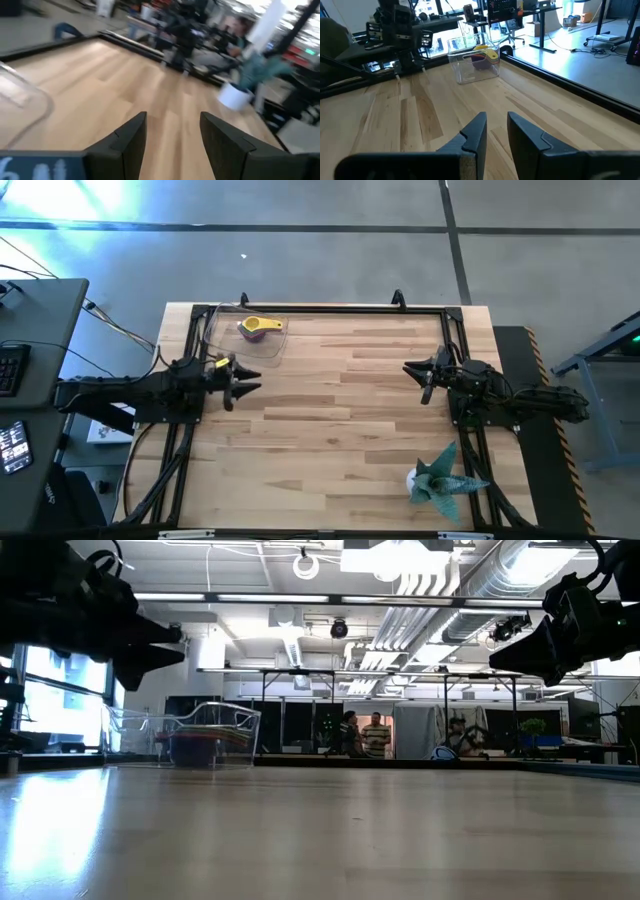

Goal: Nest measuring cups in basket
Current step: Return to Home Position

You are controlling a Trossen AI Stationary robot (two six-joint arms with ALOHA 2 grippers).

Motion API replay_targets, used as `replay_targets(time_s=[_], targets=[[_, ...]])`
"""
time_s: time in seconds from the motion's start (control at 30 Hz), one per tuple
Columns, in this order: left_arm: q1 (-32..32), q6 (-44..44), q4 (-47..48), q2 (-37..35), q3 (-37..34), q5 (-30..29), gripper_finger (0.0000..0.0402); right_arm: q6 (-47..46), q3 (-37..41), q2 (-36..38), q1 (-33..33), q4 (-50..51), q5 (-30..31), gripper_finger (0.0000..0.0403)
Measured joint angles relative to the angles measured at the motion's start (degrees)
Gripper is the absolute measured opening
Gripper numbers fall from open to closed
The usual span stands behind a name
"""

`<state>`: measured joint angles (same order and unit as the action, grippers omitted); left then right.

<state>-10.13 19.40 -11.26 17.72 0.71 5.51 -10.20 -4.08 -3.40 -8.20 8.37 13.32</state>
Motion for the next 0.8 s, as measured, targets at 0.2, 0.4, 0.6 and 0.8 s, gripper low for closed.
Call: replay_targets(time_s=[0.2, 0.4, 0.6, 0.8], targets=[[4.09, 0.21, -0.81, -0.02, 0.00, -12.90, 0.0172, 0.00, 0.00, 0.00, 0.00, 0.00, 0.00, 0.0069], [7.99, -1.60, -2.95, -0.66, 0.02, -18.50, 0.0172, 0.06, 0.00, 0.00, -0.01, 0.00, 0.00, 0.0069], [9.14, -10.00, 0.21, -1.62, 0.02, -17.72, 0.0172, 0.10, 0.00, 0.00, 0.01, 0.01, 0.00, 0.0069], [9.11, -9.62, 0.38, -1.62, 0.02, -17.71, 0.0172, 0.11, 0.00, 0.00, -0.01, 0.01, 0.00, 0.0069]])
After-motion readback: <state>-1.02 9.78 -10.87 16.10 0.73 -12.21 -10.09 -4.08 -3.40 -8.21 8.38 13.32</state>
